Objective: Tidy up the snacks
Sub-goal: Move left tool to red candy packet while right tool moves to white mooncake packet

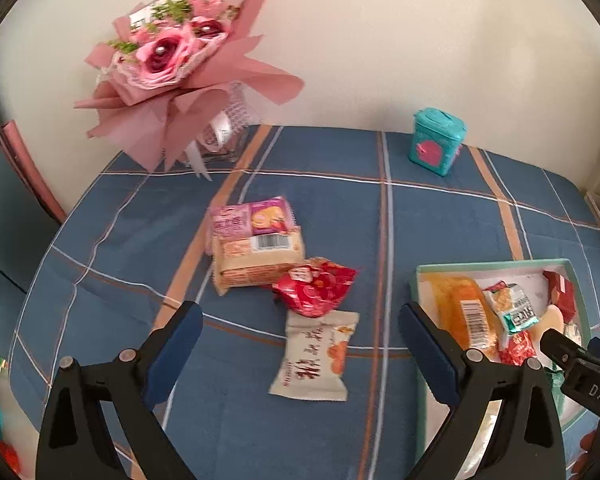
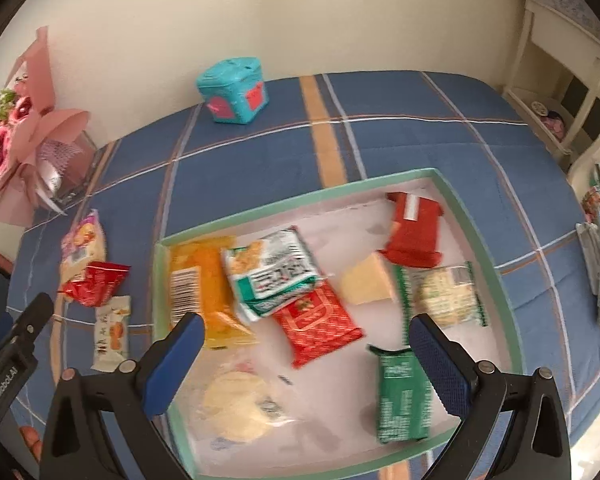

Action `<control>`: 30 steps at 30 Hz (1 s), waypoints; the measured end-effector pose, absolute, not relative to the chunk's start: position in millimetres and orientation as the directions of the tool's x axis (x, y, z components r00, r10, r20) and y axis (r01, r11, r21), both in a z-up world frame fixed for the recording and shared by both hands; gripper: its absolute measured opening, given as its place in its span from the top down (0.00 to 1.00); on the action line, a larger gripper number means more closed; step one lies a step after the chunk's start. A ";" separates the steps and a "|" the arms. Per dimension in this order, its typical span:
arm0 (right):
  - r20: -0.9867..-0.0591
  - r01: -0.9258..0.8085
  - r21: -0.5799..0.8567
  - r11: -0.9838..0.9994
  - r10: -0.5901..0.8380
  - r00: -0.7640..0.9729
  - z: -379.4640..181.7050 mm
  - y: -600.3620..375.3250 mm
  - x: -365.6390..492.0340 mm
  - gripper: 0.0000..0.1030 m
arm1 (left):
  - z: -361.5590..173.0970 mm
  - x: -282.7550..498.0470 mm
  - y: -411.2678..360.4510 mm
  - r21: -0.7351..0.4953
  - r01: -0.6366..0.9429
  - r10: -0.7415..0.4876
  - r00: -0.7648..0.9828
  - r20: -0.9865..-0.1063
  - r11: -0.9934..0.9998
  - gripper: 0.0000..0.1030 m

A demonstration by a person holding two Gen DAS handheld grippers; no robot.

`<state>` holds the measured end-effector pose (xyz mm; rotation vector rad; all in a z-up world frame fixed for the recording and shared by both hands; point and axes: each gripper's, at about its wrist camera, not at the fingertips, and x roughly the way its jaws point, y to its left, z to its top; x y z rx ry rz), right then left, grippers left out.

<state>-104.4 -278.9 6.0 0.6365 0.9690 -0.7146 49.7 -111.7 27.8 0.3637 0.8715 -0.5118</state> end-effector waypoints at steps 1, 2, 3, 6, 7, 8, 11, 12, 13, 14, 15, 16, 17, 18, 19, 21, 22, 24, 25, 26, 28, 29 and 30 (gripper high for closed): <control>-0.889 0.771 0.164 0.615 -0.247 0.386 6.8 -275.6 -100.8 0.00 | 28.2 52.7 -107.7 0.092 0.555 -0.272 0.538 -0.798 0.827 0.04; -0.888 0.765 0.164 0.622 -0.244 0.389 7.2 -271.8 -96.5 0.00 | 28.4 56.0 -104.0 0.090 0.547 -0.269 0.539 -0.798 0.832 0.04; -0.887 0.760 0.165 0.628 -0.243 0.393 7.3 -268.2 -92.9 0.00 | 28.4 58.9 -100.6 0.090 0.539 -0.262 0.541 -0.799 0.837 0.04; -0.883 0.740 0.178 0.648 -0.226 0.411 7.7 -257.2 -80.0 0.00 | 29.8 72.0 -83.6 0.098 0.501 -0.233 0.556 -0.798 0.860 0.04; -0.883 0.732 0.182 0.657 -0.219 0.416 7.9 -253.1 -75.7 0.00 | 30.7 75.4 -77.6 0.097 0.486 -0.225 0.563 -0.796 0.869 0.04; -0.882 0.720 0.183 0.669 -0.212 0.421 8.0 -246.9 -69.5 0.00 | 31.3 78.8 -72.4 0.096 0.474 -0.220 0.567 -0.794 0.875 0.04; -0.880 0.696 0.183 0.695 -0.200 0.432 7.7 -233.3 -56.2 0.00 | 32.6 90.0 -53.5 0.090 0.436 -0.201 0.576 -0.792 0.896 0.04; -0.878 0.687 0.186 0.702 -0.195 0.437 7.7 -228.8 -52.1 0.00 | 32.8 92.8 -48.3 0.089 0.427 -0.195 0.578 -0.793 0.900 0.04; -0.877 0.676 0.189 0.713 -0.187 0.443 7.8 -223.3 -46.6 0.00 | 33.0 96.3 -41.2 0.090 0.416 -0.188 0.580 -0.793 0.905 0.04; -0.876 0.667 0.191 0.720 -0.182 0.447 7.5 -218.8 -43.0 0.00 | 33.1 98.9 -36.5 0.094 0.409 -0.180 0.581 -0.793 0.908 0.04; -0.875 0.659 0.193 0.727 -0.176 0.451 7.3 -214.6 -39.0 0.00 | 33.4 101.4 -32.6 0.101 0.402 -0.170 0.584 -0.794 0.910 0.04; -0.874 0.650 0.193 0.735 -0.171 0.454 7.2 -210.7 -34.8 0.00 | 33.0 105.0 -27.8 0.114 0.390 -0.152 0.588 -0.794 0.914 0.04; -0.873 0.637 0.192 0.747 -0.166 0.458 7.5 -205.6 -29.2 0.00 | 32.4 107.3 -24.8 0.121 0.382 -0.141 0.589 -0.796 0.916 0.04; -0.873 0.629 0.190 0.754 -0.164 0.460 8.0 -203.1 -26.1 0.00 | 31.5 109.2 -22.9 0.122 0.378 -0.135 0.586 -0.799 0.918 0.04; -0.872 0.620 0.186 0.762 -0.162 0.461 8.1 -199.6 -21.8 0.00 | 30.7 111.3 -20.7 0.118 0.376 -0.135 0.582 -0.802 0.919 0.04; -0.871 0.606 0.180 0.775 -0.160 0.464 8.2 -194.0 -14.9 0.00 | 28.6 114.5 -19.5 0.108 0.379 -0.141 0.570 -0.809 0.919 0.04; -0.871 0.601 0.181 0.779 -0.157 0.465 7.7 -191.9 -11.8 0.00 | 26.0 116.5 -21.0 0.103 0.387 -0.144 0.559 -0.817 0.916 0.04; -0.871 0.592 0.185 0.785 -0.148 0.468 6.3 -189.8 -7.0 0.00 | 21.6 118.2 -24.1 0.098 0.403 -0.151 0.541 -0.827 0.910 0.04; -0.872 0.591 0.183 0.786 -0.148 0.467 5.5 -189.3 -4.5 0.00 | 17.2 119.5 -27.5 0.095 0.415 -0.153 0.526 -0.837 0.905 0.04; -0.872 0.591 0.179 0.786 -0.151 0.466 4.6 -189.1 -2.1 0.00 | 14.3 120.1 -29.7 0.092 0.423 -0.154 0.513 -0.844 0.901 0.04; -0.873 0.592 0.178 0.786 -0.151 0.464 2.3 -189.7 1.1 0.00 | 8.4 120.8 -34.8 0.081 0.437 -0.162 0.490 -0.857 0.896 0.04; -0.873 0.589 0.182 0.788 -0.146 0.465 0.5 -189.7 3.1 0.00 | 5.5 121.3 -36.5 0.076 0.440 -0.163 0.481 -0.862 0.895 0.04; -0.873 0.583 0.186 0.791 -0.139 0.468 -1.0 -189.2 4.9 0.00 | 1.4 122.3 -38.5 0.074 0.441 -0.161 0.470 -0.868 0.894 0.04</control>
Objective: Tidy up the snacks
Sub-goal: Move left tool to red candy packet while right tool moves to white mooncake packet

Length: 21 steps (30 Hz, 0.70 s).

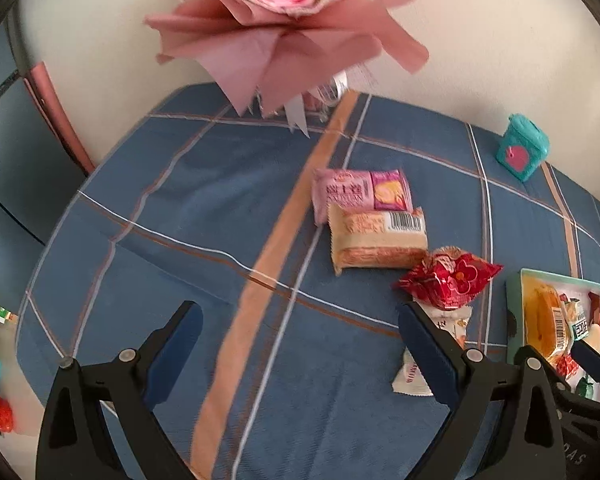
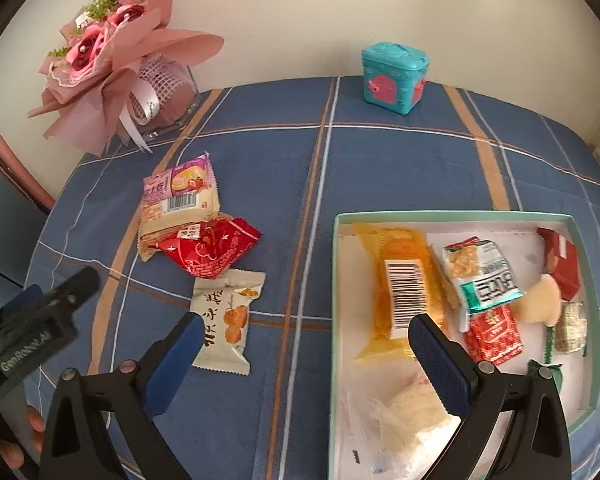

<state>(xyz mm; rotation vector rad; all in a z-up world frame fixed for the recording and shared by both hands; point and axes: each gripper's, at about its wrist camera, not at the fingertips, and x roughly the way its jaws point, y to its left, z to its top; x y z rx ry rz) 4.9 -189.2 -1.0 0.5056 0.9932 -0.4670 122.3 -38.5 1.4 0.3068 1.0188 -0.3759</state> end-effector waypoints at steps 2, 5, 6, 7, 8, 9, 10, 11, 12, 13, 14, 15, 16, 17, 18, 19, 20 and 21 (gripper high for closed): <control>-0.876 0.569 0.189 0.800 -0.125 0.466 -5.8 -186.4 10.3 0.00 | -5.5 123.9 -40.9 0.073 0.440 -0.151 0.452 -0.879 0.895 0.04; -0.884 0.547 0.178 0.818 -0.112 0.454 -12.9 -180.2 19.9 0.00 | -19.3 130.4 -40.7 0.065 0.427 -0.132 0.417 -0.899 0.902 0.04; -0.885 0.542 0.177 0.821 -0.109 0.454 -14.1 -178.4 21.9 0.00 | -23.4 133.2 -40.4 0.063 0.424 -0.128 0.407 -0.905 0.903 0.04; -0.886 0.537 0.177 0.825 -0.105 0.452 -15.7 -176.5 24.0 0.00 | -28.3 135.6 -39.5 0.063 0.420 -0.119 0.395 -0.911 0.905 0.04; -0.886 0.532 0.176 0.829 -0.102 0.452 -16.7 -173.9 26.4 0.01 | -31.7 137.0 -38.8 0.067 0.419 -0.111 0.387 -0.915 0.906 0.04; -0.886 0.527 0.174 0.832 -0.101 0.453 -17.4 -171.6 28.7 0.02 | -35.6 138.9 -37.8 0.072 0.415 -0.100 0.379 -0.920 0.907 0.04; -0.885 0.520 0.172 0.837 -0.100 0.454 -17.9 -169.2 31.0 0.03 | -37.0 139.7 -35.5 0.074 0.409 -0.093 0.373 -0.923 0.909 0.04; -0.885 0.511 0.169 0.843 -0.098 0.454 -18.6 -165.6 34.4 0.05 | -39.4 141.3 -34.2 0.073 0.404 -0.088 0.366 -0.926 0.912 0.04; -0.886 0.505 0.167 0.847 -0.097 0.454 -19.2 -162.9 36.5 0.07 | -41.6 142.7 -32.4 0.071 0.398 -0.085 0.361 -0.929 0.915 0.04; -0.887 0.496 0.164 0.853 -0.093 0.453 -20.2 -160.0 38.9 0.07 | -44.6 144.7 -29.9 0.067 0.389 -0.081 0.353 -0.932 0.919 0.04; -0.888 0.485 0.160 0.860 -0.089 0.451 -22.1 -156.0 42.5 0.09 | -46.3 145.9 -28.1 0.066 0.384 -0.078 0.347 -0.934 0.921 0.04; -0.890 0.480 0.157 0.863 -0.087 0.448 -23.6 -154.4 44.2 0.10 | -48.5 147.3 -26.9 0.066 0.381 -0.075 0.343 -0.936 0.922 0.04; -0.893 0.475 0.152 0.867 -0.085 0.441 -26.4 -151.7 47.3 0.11 | -51.5 148.6 -25.2 0.066 0.376 -0.070 0.336 -0.939 0.924 0.04; -0.896 0.473 0.149 0.868 -0.084 0.435 -29.1 -149.7 49.8 0.13 | -54.1 150.2 -23.1 0.066 0.373 -0.067 0.332 -0.941 0.925 0.04; -0.898 0.472 0.147 0.869 -0.083 0.432 -30.8 -148.1 51.3 0.15 | -56.0 151.7 -22.0 0.066 0.371 -0.064 0.328 -0.942 0.926 0.04; -0.901 0.469 0.145 0.871 -0.079 0.426 -34.0 -146.3 53.6 0.16 | -58.1 153.2 -20.7 0.065 0.368 -0.062 0.324 -0.944 0.928 0.04; -0.904 0.466 0.144 0.873 -0.076 0.422 -36.3 -145.2 55.1 0.17 | -58.9 154.2 -20.0 0.062 0.365 -0.063 0.321 -0.945 0.929 0.04; -0.906 0.463 0.143 0.875 -0.072 0.417 -38.9 -144.2 56.6 0.18 | -59.5 154.9 -19.1 0.059 0.363 -0.065 0.319 -0.945 0.930 0.04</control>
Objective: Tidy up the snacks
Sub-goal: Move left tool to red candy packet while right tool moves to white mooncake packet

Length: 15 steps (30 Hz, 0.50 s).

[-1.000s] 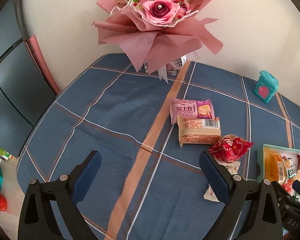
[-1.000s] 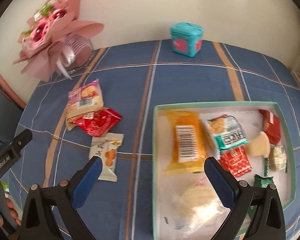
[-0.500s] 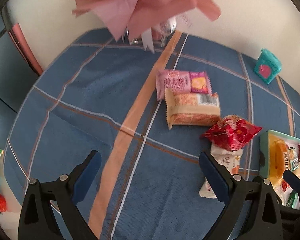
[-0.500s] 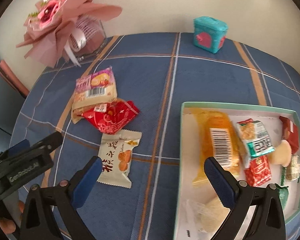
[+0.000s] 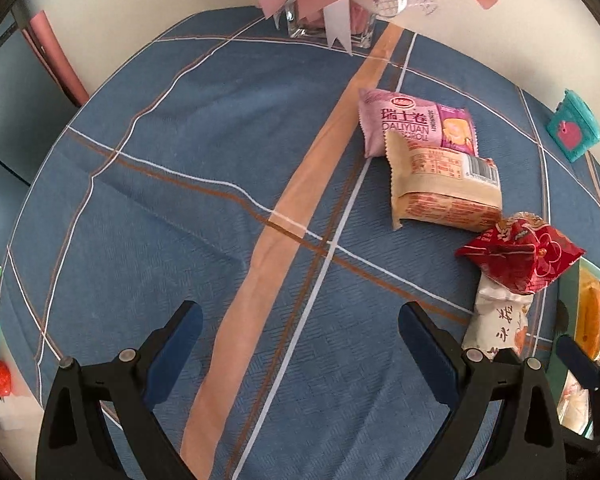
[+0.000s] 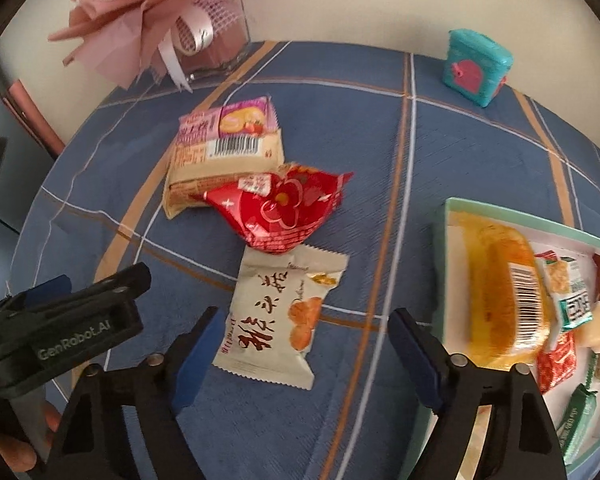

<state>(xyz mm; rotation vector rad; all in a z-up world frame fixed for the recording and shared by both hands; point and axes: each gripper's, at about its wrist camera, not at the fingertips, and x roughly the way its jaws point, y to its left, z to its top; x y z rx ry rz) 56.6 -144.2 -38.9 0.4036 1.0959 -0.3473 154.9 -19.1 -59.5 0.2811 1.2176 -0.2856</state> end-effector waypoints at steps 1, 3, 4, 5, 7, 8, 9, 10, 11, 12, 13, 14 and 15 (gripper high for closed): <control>-0.908 0.460 0.140 0.877 -0.071 0.412 -41.5 -142.5 58.7 0.18 | -60.0 156.4 -18.2 0.054 0.360 -0.068 0.318 -0.946 0.931 0.04; -0.914 0.455 0.133 0.881 -0.069 0.401 -46.4 -139.1 62.5 0.21 | -59.9 157.0 -18.2 0.051 0.360 -0.072 0.319 -0.945 0.931 0.04; -0.916 0.452 0.130 0.882 -0.068 0.396 -48.9 -137.7 64.0 0.21 | -60.4 157.9 -18.1 0.050 0.361 -0.073 0.318 -0.945 0.931 0.04; -0.918 0.451 0.125 0.884 -0.069 0.390 -51.5 -136.3 65.6 0.21 | -60.7 157.6 -18.2 0.049 0.361 -0.073 0.317 -0.946 0.931 0.04; -0.920 0.447 0.119 0.887 -0.070 0.385 -55.1 -133.6 67.3 0.21 | -61.1 157.9 -17.9 0.046 0.359 -0.075 0.314 -0.946 0.932 0.04; -0.920 0.444 0.121 0.888 -0.068 0.386 -56.6 -132.4 68.1 0.21 | -60.8 157.7 -17.9 0.045 0.358 -0.075 0.314 -0.946 0.933 0.04; -0.920 0.442 0.123 0.889 -0.065 0.387 -57.7 -130.5 69.7 0.21 | -60.3 157.7 -17.8 0.045 0.356 -0.075 0.315 -0.946 0.933 0.04; -0.921 0.440 0.124 0.890 -0.062 0.385 -59.2 -129.7 70.4 0.21 | -59.8 158.3 -17.7 0.044 0.356 -0.076 0.315 -0.946 0.934 0.04; -0.926 0.439 0.106 0.892 -0.072 0.371 -62.0 -128.3 70.3 0.22 | -59.4 158.0 -17.5 0.044 0.356 -0.076 0.316 -0.946 0.934 0.04; -0.929 0.434 0.083 0.897 -0.088 0.361 -64.6 -126.7 70.3 0.23 | -59.0 157.5 -17.6 0.045 0.356 -0.076 0.318 -0.945 0.933 0.04; -0.929 0.425 0.058 0.903 -0.107 0.355 -65.3 -123.8 69.7 0.24 | -58.9 157.2 -17.6 0.046 0.356 -0.075 0.318 -0.945 0.933 0.04; -0.928 0.423 0.055 0.904 -0.110 0.355 -64.8 -122.8 68.8 0.26 | -58.3 156.3 -17.9 0.046 0.357 -0.075 0.318 -0.945 0.933 0.04; -0.928 0.426 0.060 0.903 -0.107 0.357 -64.1 -122.5 67.2 0.32 | -58.0 155.8 -17.9 0.046 0.357 -0.076 0.319 -0.945 0.933 0.04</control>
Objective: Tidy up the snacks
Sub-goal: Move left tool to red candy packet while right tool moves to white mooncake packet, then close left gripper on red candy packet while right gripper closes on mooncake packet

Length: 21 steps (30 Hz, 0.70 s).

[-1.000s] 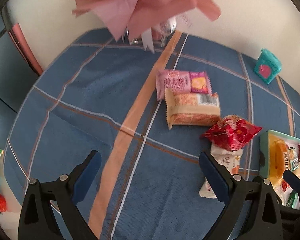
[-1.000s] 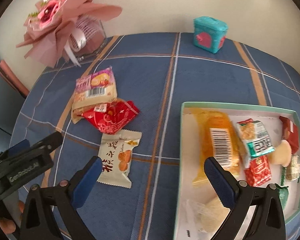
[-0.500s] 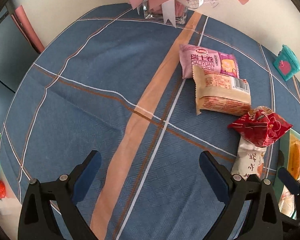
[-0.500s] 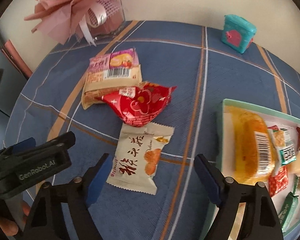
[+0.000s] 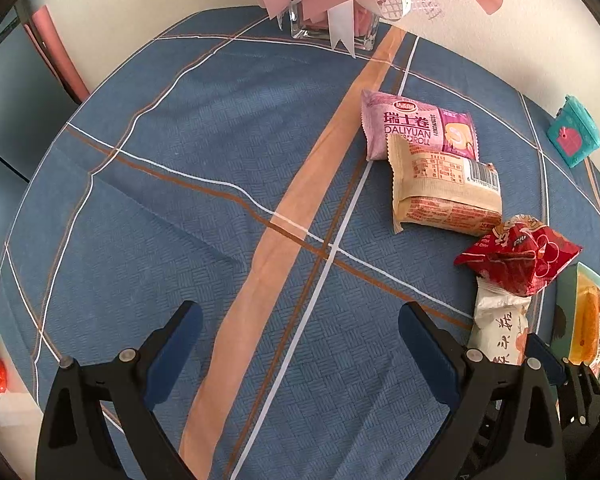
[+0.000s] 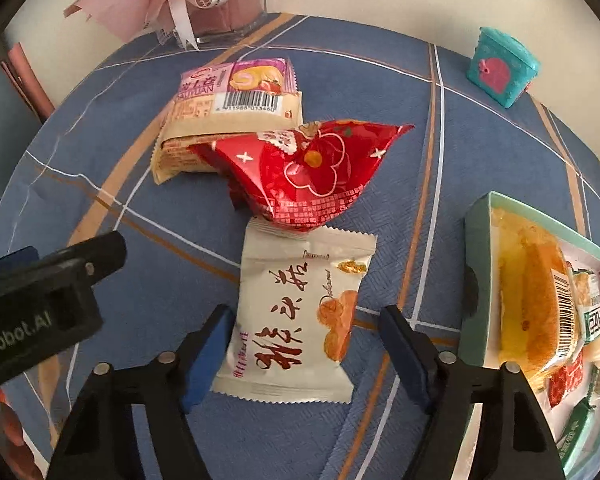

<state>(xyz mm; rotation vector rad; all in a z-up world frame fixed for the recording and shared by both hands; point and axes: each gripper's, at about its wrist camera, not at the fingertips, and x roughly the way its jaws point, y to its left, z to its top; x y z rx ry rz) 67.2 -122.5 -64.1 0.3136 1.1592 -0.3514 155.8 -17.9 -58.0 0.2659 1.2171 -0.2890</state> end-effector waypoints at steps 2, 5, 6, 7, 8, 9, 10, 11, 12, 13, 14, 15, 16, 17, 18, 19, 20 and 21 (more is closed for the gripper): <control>-0.926 0.435 0.066 0.898 -0.107 0.362 -62.4 -123.5 63.0 0.41 | -56.5 153.7 -18.7 0.046 0.361 -0.078 0.322 -0.944 0.931 0.04; -0.927 0.448 0.082 0.890 -0.098 0.363 -61.0 -128.1 54.5 0.46 | -53.4 149.9 -20.9 0.050 0.366 -0.079 0.328 -0.942 0.929 0.04; -0.926 0.452 0.094 0.887 -0.089 0.366 -60.8 -130.1 51.0 0.46 | -52.2 147.8 -22.2 0.049 0.366 -0.079 0.328 -0.941 0.929 0.04; -0.926 0.454 0.101 0.885 -0.083 0.367 -60.6 -131.8 47.9 0.46 | -51.5 147.2 -22.9 0.047 0.367 -0.082 0.329 -0.941 0.929 0.04; -0.927 0.455 0.105 0.884 -0.078 0.366 -60.5 -135.4 48.0 0.46 | -50.6 146.3 -23.4 0.045 0.368 -0.085 0.330 -0.940 0.929 0.04; -0.928 0.457 0.110 0.883 -0.074 0.366 -60.1 -137.9 46.4 0.46 | -49.8 145.6 -24.0 0.044 0.370 -0.087 0.331 -0.940 0.928 0.04; -0.928 0.458 0.116 0.881 -0.069 0.366 -59.5 -139.5 45.0 0.46 | -48.8 144.5 -25.0 0.044 0.373 -0.090 0.332 -0.939 0.927 0.04; -0.928 0.461 0.123 0.879 -0.062 0.367 -58.5 -141.6 42.9 0.46 | -48.0 143.4 -26.7 0.044 0.376 -0.092 0.334 -0.938 0.925 0.04; -0.928 0.464 0.130 0.876 -0.057 0.368 -57.6 -145.4 39.5 0.47 | -47.2 142.3 -27.7 0.043 0.379 -0.094 0.336 -0.937 0.924 0.04; -0.928 0.467 0.136 0.874 -0.053 0.369 -55.9 -145.4 37.4 0.47 | -46.0 141.5 -29.1 0.040 0.381 -0.098 0.337 -0.937 0.923 0.04; -0.927 0.470 0.143 0.871 -0.048 0.371 -54.1 -147.1 33.8 0.47 | -45.1 140.9 -29.9 0.038 0.382 -0.102 0.337 -0.936 0.923 0.04; -0.927 0.472 0.148 0.869 -0.044 0.372 -52.7 -147.6 36.5 0.47 | -44.1 140.1 -30.4 0.034 0.383 -0.106 0.338 -0.935 0.923 0.04; -0.928 0.474 0.153 0.867 -0.040 0.371 -51.5 -150.4 39.8 0.47 | -42.8 139.6 -31.4 0.030 0.384 -0.111 0.338 -0.935 0.923 0.04; -0.928 0.478 0.155 0.864 -0.038 0.370 -48.9 -152.3 36.7 0.47 | -41.4 139.0 -32.3 0.026 0.386 -0.116 0.339 -0.934 0.922 0.04; -0.928 0.479 0.157 0.863 -0.038 0.372 -49.0 -153.6 34.0 0.47 | -39.6 138.2 -33.3 0.023 0.387 -0.120 0.341 -0.932 0.922 0.04; -0.926 0.480 0.158 0.863 -0.039 0.376 -46.2 -154.7 35.8 0.47 | -38.9 138.5 -33.8 0.021 0.388 -0.123 0.342 -0.932 0.922 0.04; -0.922 0.481 0.163 0.861 -0.041 0.385 -41.2 -157.2 33.2 0.47 | -37.0 137.4 -34.2 0.017 0.387 -0.127 0.345 -0.930 0.922 0.04; -0.919 0.483 0.166 0.860 -0.042 0.392 -38.7 -158.3 33.3 0.47 | -35.0 136.5 -34.8 0.012 0.386 -0.133 0.347 -0.928 0.922 0.04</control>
